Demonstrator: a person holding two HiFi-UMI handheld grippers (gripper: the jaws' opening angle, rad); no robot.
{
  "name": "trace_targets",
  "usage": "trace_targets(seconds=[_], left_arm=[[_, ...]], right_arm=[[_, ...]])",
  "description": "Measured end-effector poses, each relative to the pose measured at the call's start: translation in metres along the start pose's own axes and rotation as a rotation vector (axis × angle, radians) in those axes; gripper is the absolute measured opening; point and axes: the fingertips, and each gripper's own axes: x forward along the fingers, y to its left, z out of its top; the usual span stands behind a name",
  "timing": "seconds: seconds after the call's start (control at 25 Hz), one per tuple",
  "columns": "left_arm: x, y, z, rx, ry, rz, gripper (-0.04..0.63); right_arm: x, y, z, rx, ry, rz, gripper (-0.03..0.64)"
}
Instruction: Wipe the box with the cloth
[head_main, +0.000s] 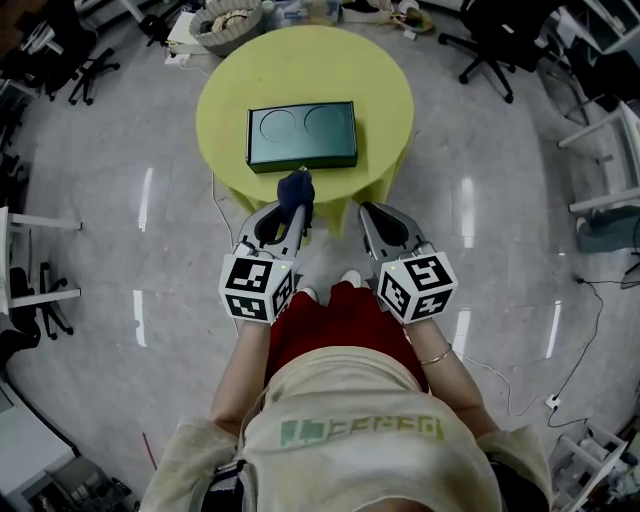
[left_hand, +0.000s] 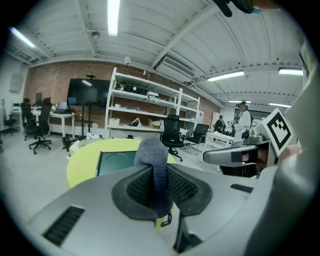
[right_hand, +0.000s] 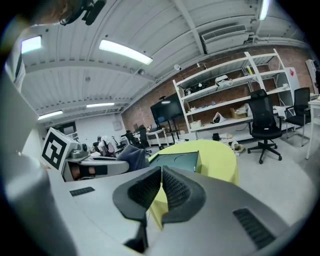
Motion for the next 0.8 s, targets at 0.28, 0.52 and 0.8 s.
trace_targets(seconds=[0.28, 0.52, 0.8], left_arm=[[-0.031, 0.029, 0.011, -0.011, -0.074, 0.048, 0.061], [-0.059, 0.045, 0.020, -0.012, -0.116, 0.064, 0.061], [-0.093, 0.054, 0.022, -0.014, -0.162, 0.082, 0.061]], right_arm=[[0.009, 0.035, 0.012, -0.027, -0.052, 0.028, 0.038], [0.009, 0.056, 0.022, -0.037, -0.092, 0.020, 0.038], [-0.004, 0.083, 0.032, -0.063, -0.147, 0.013, 0.038]])
